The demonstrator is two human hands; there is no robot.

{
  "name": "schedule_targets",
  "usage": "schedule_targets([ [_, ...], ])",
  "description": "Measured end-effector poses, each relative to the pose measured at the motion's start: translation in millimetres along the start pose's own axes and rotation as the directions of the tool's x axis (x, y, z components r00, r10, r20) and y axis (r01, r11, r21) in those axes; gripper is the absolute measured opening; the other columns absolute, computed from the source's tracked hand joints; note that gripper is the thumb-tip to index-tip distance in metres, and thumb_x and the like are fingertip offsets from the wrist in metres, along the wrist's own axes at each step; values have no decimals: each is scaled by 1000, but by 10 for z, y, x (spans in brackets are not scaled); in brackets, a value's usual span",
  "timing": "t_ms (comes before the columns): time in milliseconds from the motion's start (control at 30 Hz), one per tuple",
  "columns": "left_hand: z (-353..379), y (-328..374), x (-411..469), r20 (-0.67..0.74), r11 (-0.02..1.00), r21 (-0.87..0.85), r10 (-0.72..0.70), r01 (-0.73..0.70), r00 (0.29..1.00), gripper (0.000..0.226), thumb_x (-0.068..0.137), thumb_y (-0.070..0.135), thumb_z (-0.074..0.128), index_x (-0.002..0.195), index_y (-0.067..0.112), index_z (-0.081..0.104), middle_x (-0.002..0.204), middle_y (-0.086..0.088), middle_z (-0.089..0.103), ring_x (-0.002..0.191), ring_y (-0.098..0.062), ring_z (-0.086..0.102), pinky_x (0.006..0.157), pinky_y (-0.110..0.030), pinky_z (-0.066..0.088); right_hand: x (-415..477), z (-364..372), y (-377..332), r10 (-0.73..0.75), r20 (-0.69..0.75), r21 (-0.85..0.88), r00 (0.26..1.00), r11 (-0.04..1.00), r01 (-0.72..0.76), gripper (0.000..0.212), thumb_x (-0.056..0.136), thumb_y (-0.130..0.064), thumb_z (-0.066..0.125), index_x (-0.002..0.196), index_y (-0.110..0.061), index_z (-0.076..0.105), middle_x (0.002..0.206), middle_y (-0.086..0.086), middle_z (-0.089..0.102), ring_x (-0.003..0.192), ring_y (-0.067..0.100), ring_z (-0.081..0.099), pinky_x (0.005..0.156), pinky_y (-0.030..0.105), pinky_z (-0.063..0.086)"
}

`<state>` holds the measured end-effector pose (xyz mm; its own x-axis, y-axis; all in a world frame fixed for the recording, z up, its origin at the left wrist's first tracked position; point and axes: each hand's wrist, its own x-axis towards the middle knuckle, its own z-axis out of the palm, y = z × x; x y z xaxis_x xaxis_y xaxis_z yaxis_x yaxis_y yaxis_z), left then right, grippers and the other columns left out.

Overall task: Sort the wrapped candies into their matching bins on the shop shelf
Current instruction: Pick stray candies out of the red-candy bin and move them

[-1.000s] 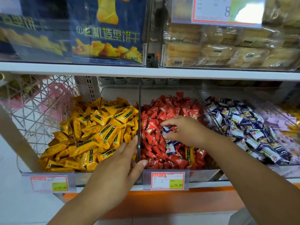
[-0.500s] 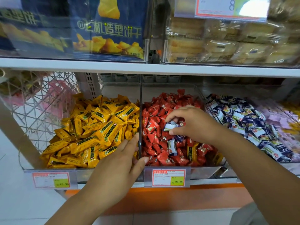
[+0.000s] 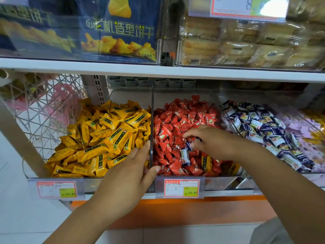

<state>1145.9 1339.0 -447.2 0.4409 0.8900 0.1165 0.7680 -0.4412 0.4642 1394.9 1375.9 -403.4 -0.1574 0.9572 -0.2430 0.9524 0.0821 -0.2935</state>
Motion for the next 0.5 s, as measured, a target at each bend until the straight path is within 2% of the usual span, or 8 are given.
schedule_targets([
  [67,2,-4,-3,-3,1000,-5,-1,1,1000,84,74,71,9,152,39,8,111,20,36,88,2,52,68,-20,45,55,54,12,16,-32,-34,999,999,-17,30,93,-35,61,123,-35,60,126,-2,47,111,12,46,90,25,35],
  [133,13,-10,-2,-16,1000,-14,-8,7,1000,76,81,67,18,152,40,10,111,22,37,89,2,53,68,-20,44,72,65,34,-10,-99,-1,995,1000,10,19,87,-35,68,106,-32,68,108,-10,44,101,7,45,80,19,35],
  [200,22,-15,-1,-33,1000,-18,-9,8,999,68,89,61,28,151,40,11,110,23,37,88,4,53,67,-18,41,46,42,27,-41,-182,80,982,995,57,7,87,-36,69,90,-30,67,100,-12,42,95,7,47,73,18,35],
  [233,26,-19,-2,-36,1000,-21,-10,9,999,67,90,59,31,151,40,10,110,23,36,87,4,52,66,-17,40,23,20,13,-55,-219,108,974,991,81,7,88,-36,67,86,-30,64,102,-11,44,96,7,48,77,21,36],
  [300,31,-28,-3,-35,1000,-14,-11,10,999,67,91,59,31,151,40,9,115,21,38,86,4,50,67,-17,40,-31,-40,-30,-69,-240,121,968,988,100,8,92,-37,60,89,-30,58,105,-11,53,92,6,52,80,27,42],
  [333,31,-28,-2,-34,1000,-12,-10,9,999,68,91,59,30,152,40,8,119,20,39,86,3,50,68,-18,40,-59,-59,-61,-71,-219,112,973,989,97,6,95,-37,56,93,-31,56,102,-11,57,82,5,53,74,27,44],
  [400,33,-28,0,-27,1000,-15,-6,6,1000,69,91,59,30,152,40,6,126,19,39,87,2,50,69,-19,41,-104,-32,-132,-53,-120,62,991,996,61,10,98,-38,50,104,-31,54,93,-13,57,67,0,48,58,22,37],
  [500,30,-25,3,-25,1000,-28,-3,2,1000,69,91,59,30,152,40,6,127,19,39,89,3,51,70,-19,43,-81,138,-193,-14,-35,-149,999,989,9,40,90,-55,56,120,-30,54,97,-10,57,79,5,50,60,24,34],
])
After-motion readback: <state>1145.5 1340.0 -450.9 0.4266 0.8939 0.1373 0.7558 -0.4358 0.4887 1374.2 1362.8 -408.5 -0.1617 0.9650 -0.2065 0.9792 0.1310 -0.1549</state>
